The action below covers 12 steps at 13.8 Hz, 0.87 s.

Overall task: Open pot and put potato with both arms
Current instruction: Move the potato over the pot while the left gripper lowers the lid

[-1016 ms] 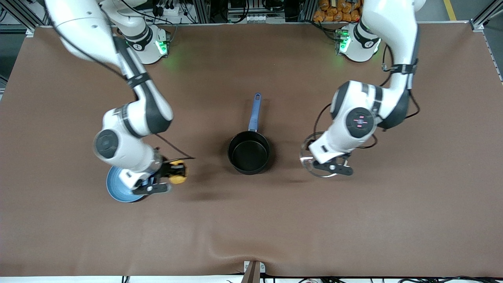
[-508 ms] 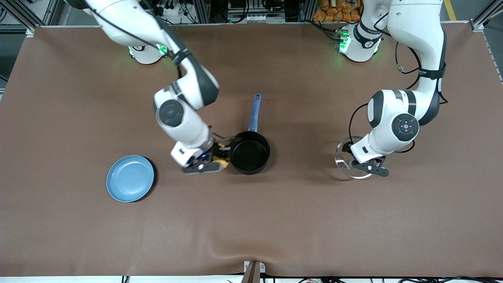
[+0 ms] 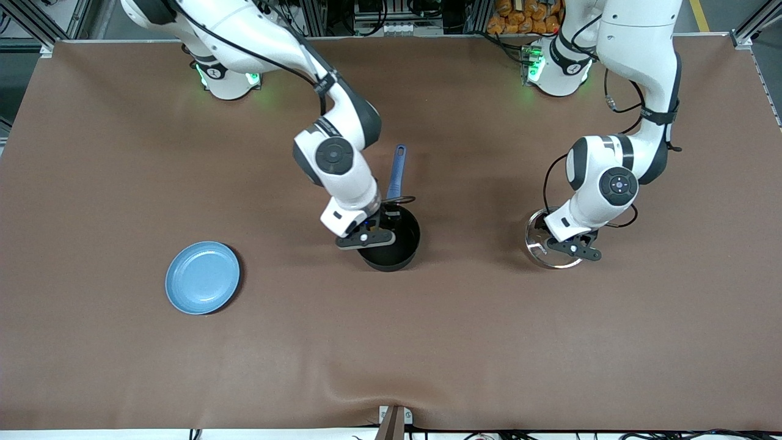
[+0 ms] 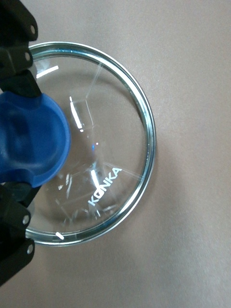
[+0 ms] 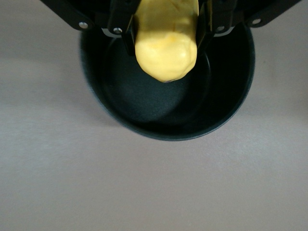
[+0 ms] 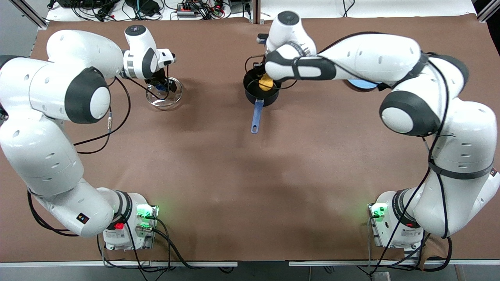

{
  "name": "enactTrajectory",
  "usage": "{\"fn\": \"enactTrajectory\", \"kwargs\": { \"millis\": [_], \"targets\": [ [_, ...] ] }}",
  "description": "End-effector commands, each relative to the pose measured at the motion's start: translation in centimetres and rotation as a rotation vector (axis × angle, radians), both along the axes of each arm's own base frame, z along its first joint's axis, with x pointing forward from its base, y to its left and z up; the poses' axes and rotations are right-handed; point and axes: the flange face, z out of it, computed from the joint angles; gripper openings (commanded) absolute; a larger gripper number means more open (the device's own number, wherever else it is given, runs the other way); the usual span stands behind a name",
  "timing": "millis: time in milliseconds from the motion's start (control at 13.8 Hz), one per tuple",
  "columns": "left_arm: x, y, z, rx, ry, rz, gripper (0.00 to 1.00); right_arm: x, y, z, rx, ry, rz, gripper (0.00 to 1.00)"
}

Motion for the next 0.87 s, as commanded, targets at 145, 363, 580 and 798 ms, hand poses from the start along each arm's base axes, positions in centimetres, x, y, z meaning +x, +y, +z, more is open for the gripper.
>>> {"fn": "enactTrajectory", "kwargs": {
  "millis": [145,363,580,798],
  "targets": [
    [0.0,0.1,-0.1,-0.002,-0.024,-0.001,1.00,0.1,2.7,-3.8,-0.007,-0.040,-0.020,0.00],
    [0.4,-0.3,0.9,-0.012,-0.040,0.013,1.00,-0.4,3.3,-5.7,-0.009,-0.036,-0.027,0.00],
    [2.7,-1.3,7.5,-0.073,-0.036,0.024,1.00,-0.4,3.3,-7.4,-0.002,-0.043,-0.056,0.00],
    [4.6,-2.2,15.4,-0.102,0.068,0.080,1.00,-0.6,3.4,-7.5,-0.003,-0.040,-0.058,0.00]
  ]
}}
